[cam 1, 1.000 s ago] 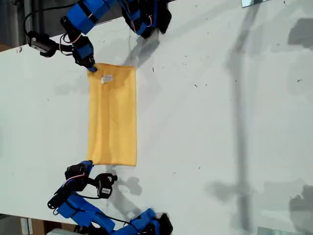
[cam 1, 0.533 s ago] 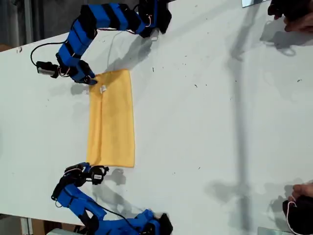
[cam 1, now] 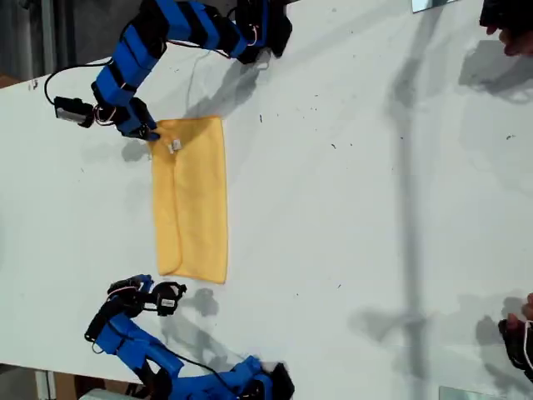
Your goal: Grasp corners of a square towel and fold twice.
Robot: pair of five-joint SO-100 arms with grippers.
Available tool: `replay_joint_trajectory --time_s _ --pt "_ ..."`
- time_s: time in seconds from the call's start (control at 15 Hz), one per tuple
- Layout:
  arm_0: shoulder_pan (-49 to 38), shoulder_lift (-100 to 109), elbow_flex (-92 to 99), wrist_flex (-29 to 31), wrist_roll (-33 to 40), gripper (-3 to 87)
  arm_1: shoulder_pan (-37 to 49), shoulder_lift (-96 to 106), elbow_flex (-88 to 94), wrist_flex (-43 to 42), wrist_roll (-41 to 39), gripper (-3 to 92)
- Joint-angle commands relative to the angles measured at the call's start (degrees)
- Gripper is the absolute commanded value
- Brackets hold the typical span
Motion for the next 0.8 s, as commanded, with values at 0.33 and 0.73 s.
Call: replay_joint_trajectory --time_s 0.33,0.73 --pt "-0.1 -7.2 -2.9 3.8 -5.9 15.2 -1.8 2.5 -0.3 -0.9 -0.6 -0.1" --pt "0.4 -10.4 -3.4 -3.7 -1.9 15.2 -3.3 2.6 -0.6 -0.7 -0.7 -0.1"
